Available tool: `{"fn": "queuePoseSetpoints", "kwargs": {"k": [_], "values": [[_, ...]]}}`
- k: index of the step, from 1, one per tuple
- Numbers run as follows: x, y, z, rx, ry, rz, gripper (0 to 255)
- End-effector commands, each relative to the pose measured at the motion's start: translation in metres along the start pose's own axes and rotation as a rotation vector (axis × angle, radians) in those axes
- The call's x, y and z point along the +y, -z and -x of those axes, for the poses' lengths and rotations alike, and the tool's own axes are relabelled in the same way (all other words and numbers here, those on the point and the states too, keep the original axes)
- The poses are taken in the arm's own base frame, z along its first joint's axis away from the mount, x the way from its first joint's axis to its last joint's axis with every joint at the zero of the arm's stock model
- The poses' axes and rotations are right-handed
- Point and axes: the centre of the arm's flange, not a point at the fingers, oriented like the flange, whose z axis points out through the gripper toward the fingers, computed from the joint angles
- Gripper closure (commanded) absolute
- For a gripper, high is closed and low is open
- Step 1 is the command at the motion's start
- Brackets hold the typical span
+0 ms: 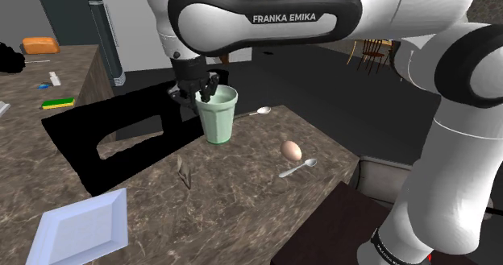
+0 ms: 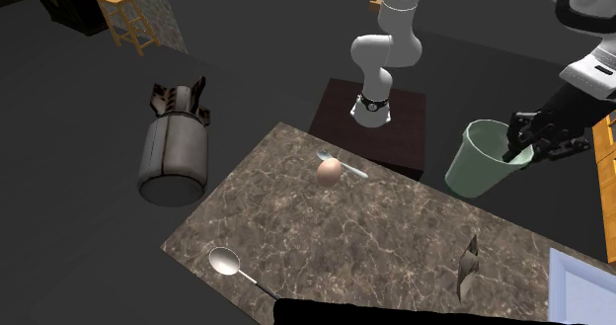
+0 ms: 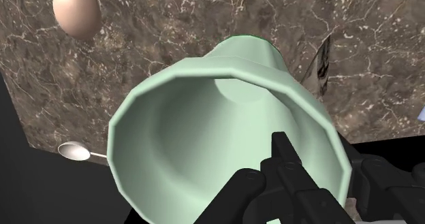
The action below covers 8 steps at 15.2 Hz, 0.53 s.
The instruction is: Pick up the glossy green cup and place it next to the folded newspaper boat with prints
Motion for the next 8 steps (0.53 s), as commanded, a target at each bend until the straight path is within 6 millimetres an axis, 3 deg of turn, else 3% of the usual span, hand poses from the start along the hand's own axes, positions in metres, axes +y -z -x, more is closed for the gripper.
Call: {"fn": "queuePoseSetpoints", "kwargs": {"k": [1, 8], "values": [[-0.028, 0.003, -0.003, 0.0, -0.003, 0.0, 255], [-0.119, 0.022, -0.004, 0.0, -0.003, 0.0, 255]]}}
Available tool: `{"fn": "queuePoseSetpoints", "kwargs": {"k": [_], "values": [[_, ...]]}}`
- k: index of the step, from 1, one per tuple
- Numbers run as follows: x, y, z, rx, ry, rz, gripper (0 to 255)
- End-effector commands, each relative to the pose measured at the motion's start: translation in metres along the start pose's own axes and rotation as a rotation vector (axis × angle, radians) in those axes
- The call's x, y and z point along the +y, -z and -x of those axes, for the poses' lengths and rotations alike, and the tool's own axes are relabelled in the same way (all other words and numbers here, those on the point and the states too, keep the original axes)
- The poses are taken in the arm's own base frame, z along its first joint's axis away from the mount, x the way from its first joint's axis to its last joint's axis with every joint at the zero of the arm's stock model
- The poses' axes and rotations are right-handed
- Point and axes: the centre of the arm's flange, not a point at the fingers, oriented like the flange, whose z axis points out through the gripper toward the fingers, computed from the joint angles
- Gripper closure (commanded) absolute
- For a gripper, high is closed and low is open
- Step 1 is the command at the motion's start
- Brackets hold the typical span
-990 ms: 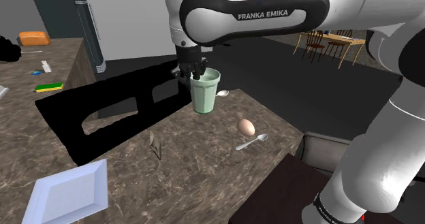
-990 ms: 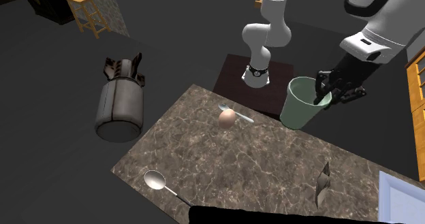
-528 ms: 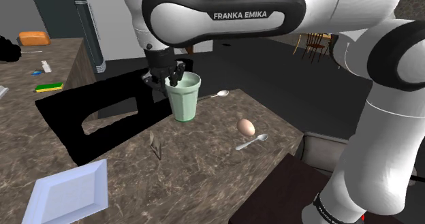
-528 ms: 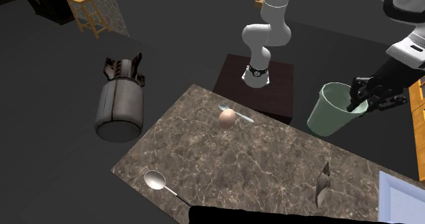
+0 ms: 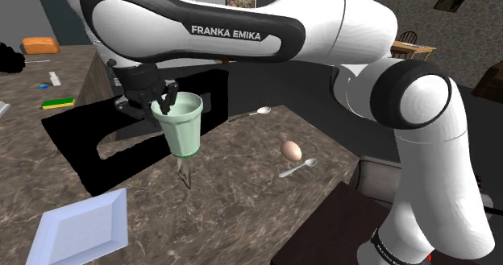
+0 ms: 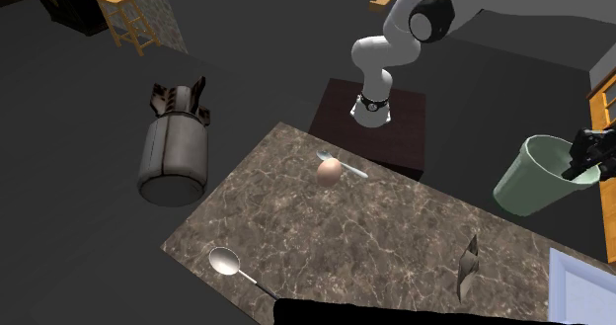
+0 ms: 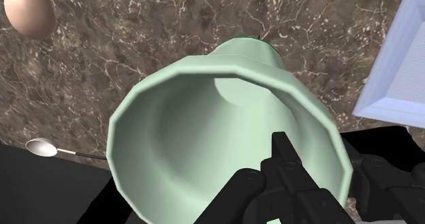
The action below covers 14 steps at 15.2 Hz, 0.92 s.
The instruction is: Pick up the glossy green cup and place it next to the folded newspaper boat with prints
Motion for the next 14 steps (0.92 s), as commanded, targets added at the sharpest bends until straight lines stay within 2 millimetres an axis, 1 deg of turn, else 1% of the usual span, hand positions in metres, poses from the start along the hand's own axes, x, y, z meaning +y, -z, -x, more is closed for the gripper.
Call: {"fn": "queuePoseSetpoints", "kwargs": {"k": [1, 14], "values": [[-0.03, 0.007, 0.002, -0.001, -0.003, 0.002, 255], [-0.044, -0.059, 0.015, -0.001, -0.003, 0.002, 255]]}}
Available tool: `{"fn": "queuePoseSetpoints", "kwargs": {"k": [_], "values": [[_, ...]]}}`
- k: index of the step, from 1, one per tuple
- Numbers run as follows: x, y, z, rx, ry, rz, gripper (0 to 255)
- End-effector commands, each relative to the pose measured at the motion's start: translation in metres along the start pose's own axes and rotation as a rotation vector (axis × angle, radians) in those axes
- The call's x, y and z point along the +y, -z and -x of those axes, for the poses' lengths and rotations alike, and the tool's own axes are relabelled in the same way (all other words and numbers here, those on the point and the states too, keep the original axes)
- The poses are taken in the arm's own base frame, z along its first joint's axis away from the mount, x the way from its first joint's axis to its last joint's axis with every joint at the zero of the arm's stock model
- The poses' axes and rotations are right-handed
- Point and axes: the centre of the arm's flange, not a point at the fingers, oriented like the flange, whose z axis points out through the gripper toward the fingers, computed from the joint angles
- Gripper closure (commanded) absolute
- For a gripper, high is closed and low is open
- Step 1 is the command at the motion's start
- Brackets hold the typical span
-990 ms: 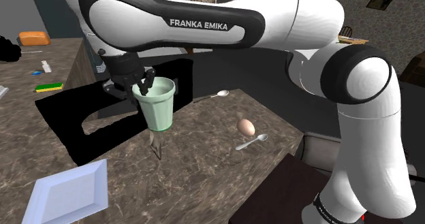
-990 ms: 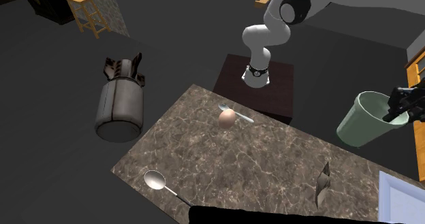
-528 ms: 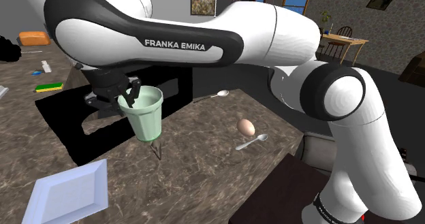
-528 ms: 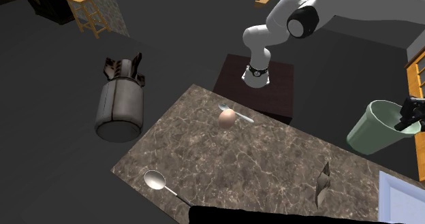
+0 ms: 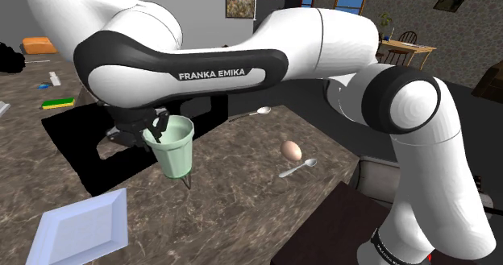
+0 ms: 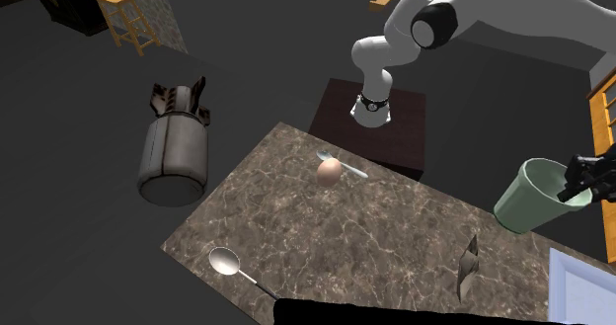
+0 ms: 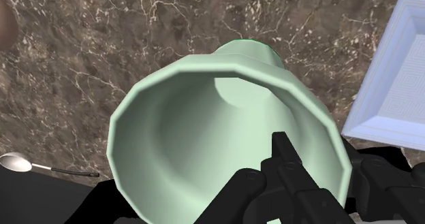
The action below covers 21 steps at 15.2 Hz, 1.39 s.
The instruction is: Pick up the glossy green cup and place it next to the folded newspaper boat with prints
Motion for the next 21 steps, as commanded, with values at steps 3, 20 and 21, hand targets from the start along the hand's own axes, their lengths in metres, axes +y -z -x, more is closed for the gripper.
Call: {"fn": "queuePoseSetpoints", "kwargs": {"k": [3, 20, 21], "values": [[-0.003, -0.02, 0.004, 0.001, 0.0, -0.001, 255], [-0.021, -0.107, 0.022, 0.001, 0.0, -0.001, 255], [-0.022, -0.112, 0.023, 0.001, 0.0, -0.001, 255]]}}
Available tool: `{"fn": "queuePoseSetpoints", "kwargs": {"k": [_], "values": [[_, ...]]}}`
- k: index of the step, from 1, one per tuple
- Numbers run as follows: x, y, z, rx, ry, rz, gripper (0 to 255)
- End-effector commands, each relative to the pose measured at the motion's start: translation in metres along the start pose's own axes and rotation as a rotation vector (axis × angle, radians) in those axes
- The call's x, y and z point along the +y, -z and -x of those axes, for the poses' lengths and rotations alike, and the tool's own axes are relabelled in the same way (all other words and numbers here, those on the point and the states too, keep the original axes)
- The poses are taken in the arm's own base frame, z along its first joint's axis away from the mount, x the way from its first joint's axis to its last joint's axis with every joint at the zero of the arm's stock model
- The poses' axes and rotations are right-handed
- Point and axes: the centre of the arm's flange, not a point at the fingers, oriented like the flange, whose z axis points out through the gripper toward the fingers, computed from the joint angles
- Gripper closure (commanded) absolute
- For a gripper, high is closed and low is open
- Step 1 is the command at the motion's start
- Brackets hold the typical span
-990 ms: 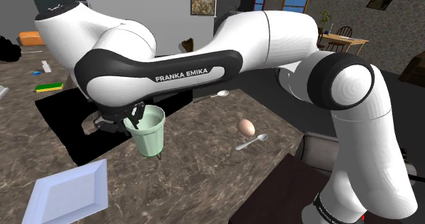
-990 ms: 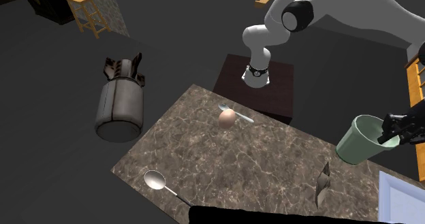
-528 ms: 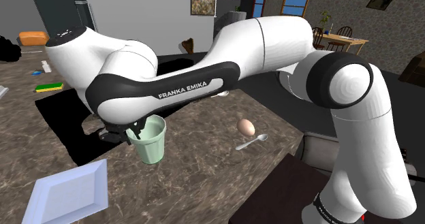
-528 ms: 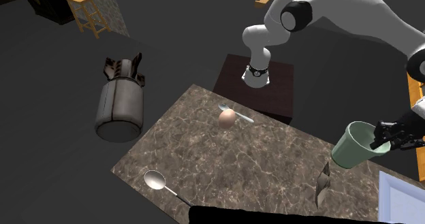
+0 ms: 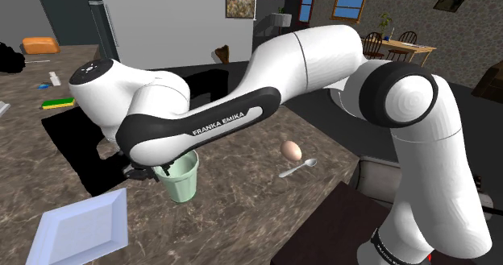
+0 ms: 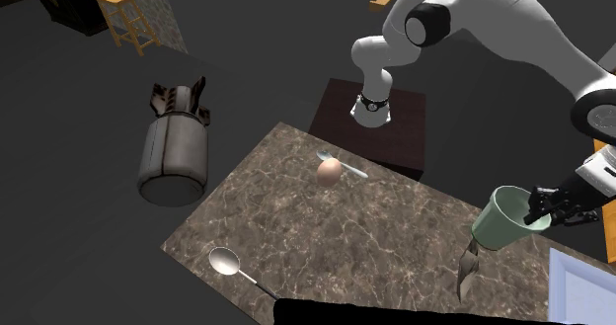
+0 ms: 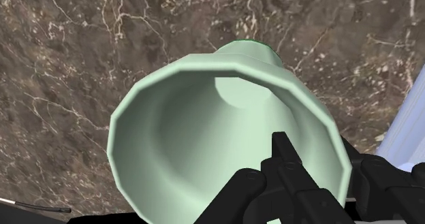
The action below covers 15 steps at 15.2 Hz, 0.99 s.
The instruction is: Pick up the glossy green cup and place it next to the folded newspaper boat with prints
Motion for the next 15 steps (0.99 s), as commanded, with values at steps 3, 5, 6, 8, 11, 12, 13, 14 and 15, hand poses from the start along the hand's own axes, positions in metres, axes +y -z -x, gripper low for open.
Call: {"fn": "queuePoseSetpoints", "kwargs": {"k": [3, 5, 6, 8, 11, 12, 13, 14, 15], "values": [[-0.006, -0.019, 0.004, 0.001, 0.0, -0.001, 255], [-0.008, -0.029, 0.006, 0.001, 0.0, -0.001, 255], [-0.009, -0.036, 0.008, 0.001, 0.0, -0.001, 255], [-0.009, -0.036, 0.008, 0.001, 0.0, -0.001, 255], [-0.009, -0.036, 0.008, 0.001, 0.0, -0.001, 255], [-0.009, -0.036, 0.008, 0.001, 0.0, -0.001, 255], [-0.009, -0.036, 0.008, 0.001, 0.0, -0.001, 255], [-0.009, -0.036, 0.008, 0.001, 0.0, -0.001, 255], [-0.009, -0.036, 0.007, 0.001, 0.0, -0.001, 0]]}}
